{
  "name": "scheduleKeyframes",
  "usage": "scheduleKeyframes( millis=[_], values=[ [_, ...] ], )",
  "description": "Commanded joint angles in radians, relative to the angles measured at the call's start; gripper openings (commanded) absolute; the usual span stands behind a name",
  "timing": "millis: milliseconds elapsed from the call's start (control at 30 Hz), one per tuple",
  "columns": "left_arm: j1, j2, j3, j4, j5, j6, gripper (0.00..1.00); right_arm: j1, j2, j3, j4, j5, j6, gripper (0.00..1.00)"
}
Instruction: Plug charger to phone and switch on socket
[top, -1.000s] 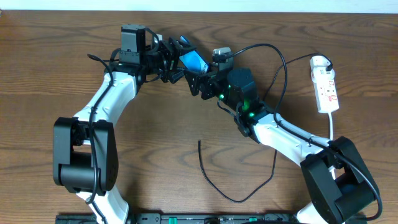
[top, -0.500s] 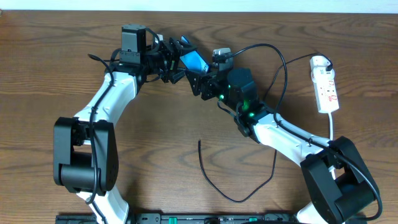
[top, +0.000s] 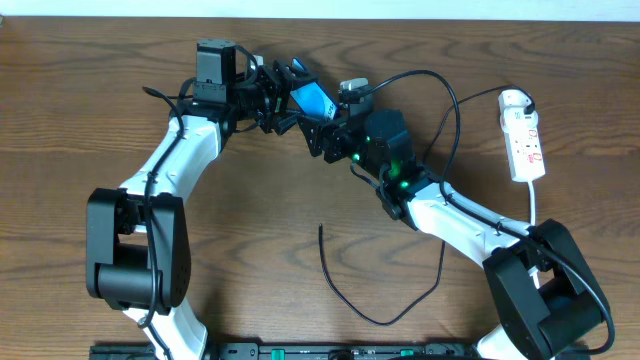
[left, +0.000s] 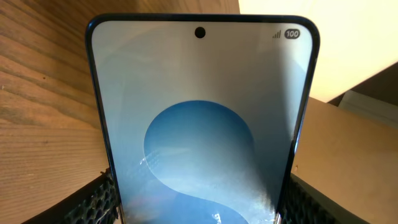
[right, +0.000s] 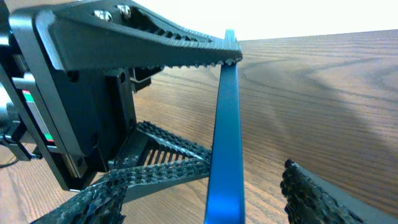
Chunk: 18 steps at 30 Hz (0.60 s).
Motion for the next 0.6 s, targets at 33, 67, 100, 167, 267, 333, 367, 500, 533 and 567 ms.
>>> scheduleKeyframes(
  millis=[33, 67, 100, 167, 267, 333, 367, 500, 533, 567],
  values=[
    [-0.003, -0.026, 0.003, 0.009, 0.039, -0.009, 0.07, 0.008, 0.008, 0.018, -0.004, 0.002, -0.013, 0.73],
    [-0.003, -0.026, 0.003, 0.008, 0.039, -0.009, 0.07, 0.008, 0.008, 0.018, -0.004, 0.006, -0.002, 0.73],
    [-0.003, -0.026, 0.003, 0.008, 0.039, -0.009, 0.08, 0.008, 0.008, 0.018, -0.003, 0.009, 0.011, 0.74],
    [-0.003, -0.026, 0.003, 0.009, 0.039, -0.009, 0.07, 0.008, 0.008, 0.018, -0.004, 0.009, 0.013, 0.78],
    [-0.003, -0.026, 0.003, 0.009, 0.039, -0.009, 0.07, 0.008, 0.008, 0.018, -0.005, 0.009, 0.005, 0.8],
    [-0.003, -0.026, 0.003, 0.009, 0.039, -0.009, 0.07, 0.008, 0.008, 0.018, -0.005, 0.009, 0.005, 0.78],
    [-0.003, -0.026, 0.003, 0.009, 0.039, -0.009, 0.07, 0.008, 0.008, 0.018, -0.005, 0.009, 0.005, 0.74],
    [-0.003, -0.026, 0.003, 0.009, 0.039, -0.009, 0.07, 0.008, 0.008, 0.018, -0.005, 0.009, 0.005, 0.68],
    [-0.003, -0.026, 0.003, 0.009, 0.039, -0.009, 0.07, 0.008, 0.008, 0.018, -0.005, 0.009, 0.005, 0.67],
    [-0.003, -0.026, 0.003, 0.009, 0.039, -0.009, 0.07, 0.008, 0.008, 0.018, -0.005, 0.009, 0.005, 0.66]
  ],
)
